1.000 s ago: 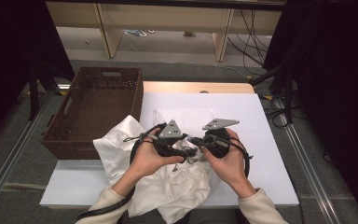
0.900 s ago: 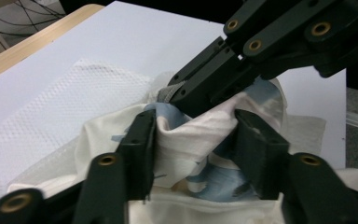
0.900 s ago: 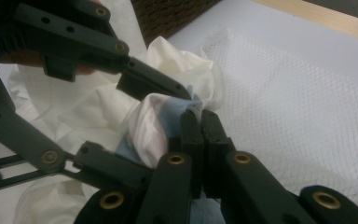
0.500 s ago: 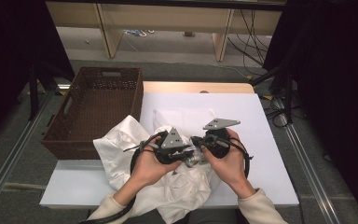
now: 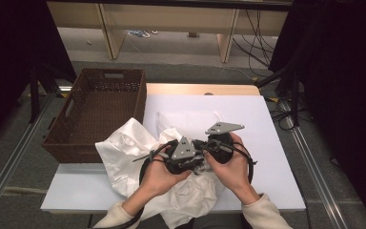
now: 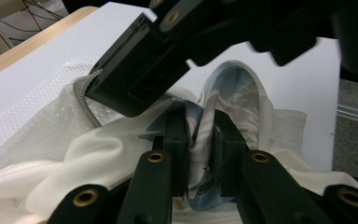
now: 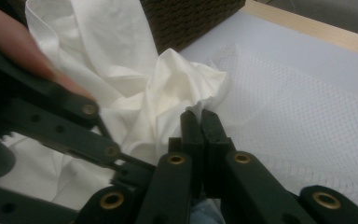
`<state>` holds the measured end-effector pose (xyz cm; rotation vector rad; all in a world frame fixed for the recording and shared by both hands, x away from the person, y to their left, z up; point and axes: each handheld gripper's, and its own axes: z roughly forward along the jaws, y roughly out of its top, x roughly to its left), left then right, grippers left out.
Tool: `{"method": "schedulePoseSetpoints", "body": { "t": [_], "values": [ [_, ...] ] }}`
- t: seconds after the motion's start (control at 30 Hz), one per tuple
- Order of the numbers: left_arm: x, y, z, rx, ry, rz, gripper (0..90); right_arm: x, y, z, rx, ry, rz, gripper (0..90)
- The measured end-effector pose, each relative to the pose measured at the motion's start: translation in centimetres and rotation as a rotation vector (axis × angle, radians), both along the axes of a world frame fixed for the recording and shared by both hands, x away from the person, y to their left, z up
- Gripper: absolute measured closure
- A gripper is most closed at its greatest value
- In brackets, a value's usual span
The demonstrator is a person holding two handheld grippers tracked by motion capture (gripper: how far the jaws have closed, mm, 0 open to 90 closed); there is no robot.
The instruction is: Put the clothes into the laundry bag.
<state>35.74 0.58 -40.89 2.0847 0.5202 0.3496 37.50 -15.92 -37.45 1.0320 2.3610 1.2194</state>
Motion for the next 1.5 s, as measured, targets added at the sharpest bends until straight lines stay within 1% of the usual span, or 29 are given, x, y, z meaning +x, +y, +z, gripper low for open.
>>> {"method": "schedulePoseSetpoints", "body": {
  "t": [0.07,0.2,0.23,0.27,0.33,0.37,0.47,0.5,0.53,0.57,0.6,0.63,0.67,0.7,0.73,0.77,0.8,0.83,0.87,0.97,1.07,1.1,1.13,1.17,1.23,1.3,1.37,1.4,1.5],
  "values": [
    [0.4,-0.2,-0.4,-0.01,0.013,0.024,78.2,-0.1,0.1,0.0,-0.001,0.015,0.007,90.0],
    [1.3,-0.4,-1.1,0.032,-0.012,0.089,78.3,-0.4,0.3,0.1,0.005,0.03,0.009,90.0],
    [1.6,-0.3,-1.2,0.079,-0.026,0.109,78.5,-0.2,0.3,0.0,0.0,0.014,0.027,90.0],
    [1.6,-0.3,-1.2,0.079,-0.026,0.109,78.6,-0.3,0.3,-0.1,0.019,0.022,0.014,90.0],
    [1.7,-0.7,-1.8,0.04,-0.035,0.172,78.6,-0.2,0.2,-0.1,0.008,0.01,0.013,90.0],
    [1.9,-0.6,-1.8,0.081,-0.046,0.17,78.7,-0.1,0.2,-0.2,0.002,0.013,0.005,90.0],
    [2.2,-0.7,-2.2,0.064,-0.032,0.194,77.9,0.0,0.1,-0.4,-0.008,0.021,0.002,90.0],
    [2.0,-0.7,-1.9,0.033,-0.024,0.157,72.7,0.0,0.1,-0.4,0.011,0.049,-0.003,90.0],
    [2.0,-0.7,-1.9,0.033,-0.024,0.157,67.0,0.1,-0.1,-0.3,0.004,0.035,0.003,90.0],
    [1.8,-0.4,-1.6,0.002,-0.005,0.144,67.0,0.1,-0.1,-0.3,0.004,0.035,0.003,90.0],
    [1.6,-0.2,-1.2,-0.036,0.018,0.129,61.3,0.1,-0.1,-0.1,0.011,0.036,0.0,90.0],
    [1.5,0.0,-0.7,-0.056,0.004,0.127,48.7,0.2,-0.5,0.1,0.012,0.013,-0.013,90.0],
    [0.5,0.3,0.2,-0.062,0.003,0.101,43.5,0.2,-0.5,0.2,0.013,0.02,-0.007,90.0],
    [0.0,0.5,0.7,-0.029,-0.032,0.091,40.0,0.3,-0.6,0.2,0.011,0.016,-0.006,90.0],
    [0.0,0.5,0.7,-0.029,-0.032,0.091,39.2,0.3,-0.6,0.2,0.011,0.016,-0.006,90.0],
    [-1.1,0.7,1.5,-0.049,-0.055,0.086,39.1,0.3,-0.6,0.1,0.007,0.012,-0.009,90.0],
    [-1.1,0.7,1.5,-0.049,-0.055,0.086,38.8,0.4,-0.6,0.1,0.004,0.01,-0.009,90.0],
    [-1.6,0.7,1.8,-0.048,-0.066,0.083,39.0,0.4,-0.6,0.1,0.004,0.01,-0.01,90.0],
    [-2.5,0.6,2.1,-0.068,-0.08,0.043,39.9,0.4,-0.6,0.1,0.008,0.012,-0.01,90.0],
    [-3.0,0.2,2.0,-0.051,-0.093,0.019,40.5,0.4,-0.6,0.1,0.011,0.023,-0.015,90.0],
    [-2.8,-0.6,0.8,-0.022,-0.103,-0.015,41.8,0.4,-0.7,0.1,0.007,0.019,-0.016,90.0],
    [-2.6,-0.9,0.4,-0.024,-0.087,-0.025,43.0,0.5,-0.7,0.1,0.016,0.019,-0.008,90.0],
    [-2.5,-1.1,-0.1,-0.019,-0.079,-0.03,44.2,0.3,-0.6,0.1,0.022,0.042,-0.033,90.0],
    [-2.0,-1.5,-1.1,0.015,-0.091,-0.034,47.9,0.4,-0.8,0.2,0.021,0.049,-0.025,90.0],
    [-1.7,-1.7,-1.5,0.01,-0.094,-0.021,49.2,0.5,-0.9,0.1,0.017,0.05,-0.026,90.0],
    [-0.9,-1.7,-2.1,0.063,-0.141,0.006,62.2,0.6,-0.9,-0.1,0.01,0.047,-0.018,90.0],
    [-0.7,-1.9,-2.3,0.06,-0.139,0.019,68.7,0.7,-0.9,-0.1,0.01,0.04,-0.008,90.0],
    [-0.5,-1.8,-2.4,0.082,-0.143,0.022,68.7,0.7,-1.0,-0.1,0.008,0.042,-0.01,90.0],
    [0.2,-2.0,-3.0,0.09,-0.117,0.049,73.5,0.6,-0.9,-0.2,0.011,0.06,-0.031,90.0]
  ]
}}
